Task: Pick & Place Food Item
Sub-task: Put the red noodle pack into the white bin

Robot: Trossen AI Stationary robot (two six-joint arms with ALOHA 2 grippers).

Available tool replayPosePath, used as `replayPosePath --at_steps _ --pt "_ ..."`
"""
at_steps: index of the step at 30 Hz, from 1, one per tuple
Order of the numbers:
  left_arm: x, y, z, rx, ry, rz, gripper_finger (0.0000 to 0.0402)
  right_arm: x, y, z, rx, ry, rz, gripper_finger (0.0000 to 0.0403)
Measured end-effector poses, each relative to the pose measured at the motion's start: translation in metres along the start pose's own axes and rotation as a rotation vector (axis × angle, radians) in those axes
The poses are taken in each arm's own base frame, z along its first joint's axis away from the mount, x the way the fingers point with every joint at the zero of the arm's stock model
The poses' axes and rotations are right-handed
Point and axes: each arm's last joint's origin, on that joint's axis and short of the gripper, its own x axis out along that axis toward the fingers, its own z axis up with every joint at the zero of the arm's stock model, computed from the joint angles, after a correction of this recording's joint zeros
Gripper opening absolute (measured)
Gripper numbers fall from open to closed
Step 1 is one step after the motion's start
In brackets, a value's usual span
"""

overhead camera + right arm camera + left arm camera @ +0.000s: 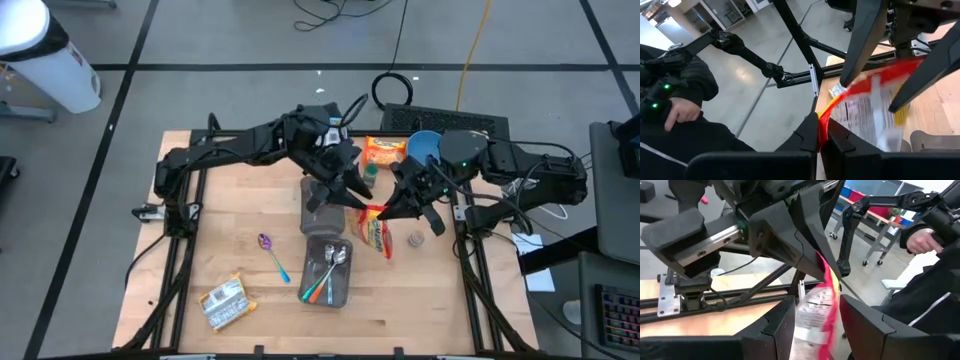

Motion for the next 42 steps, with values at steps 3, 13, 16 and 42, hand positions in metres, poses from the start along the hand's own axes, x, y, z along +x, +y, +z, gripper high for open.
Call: replayPosePath --at_steps 3,13,16,42 --pt "0.0017 0.0003 -0.0010 -0.008 0.004 -0.013 0.0161 0.0000 0.0001 0.0002 -0.009 -0.002 0.001 0.0000" --pt "0.0025 0.0003 -0.0024 -0.038 0.015 -0.030 0.0161 -0.0001 0.0001 0.0002 -0.026 -0.002 0.001 0.0000" --pt "0.0024 0.0004 -0.0024 -0.037 0.014 -0.030 0.0156 -0.0002 0.0002 0.0003 -0.028 -0.003 0.001 0.0000" --pt "0.0020 -0.0005 -0.0026 0.034 0.019 -0.076 0.0004 -0.0002 0.0008 0.0025 -0.051 -0.027 -0.001 0.0000"
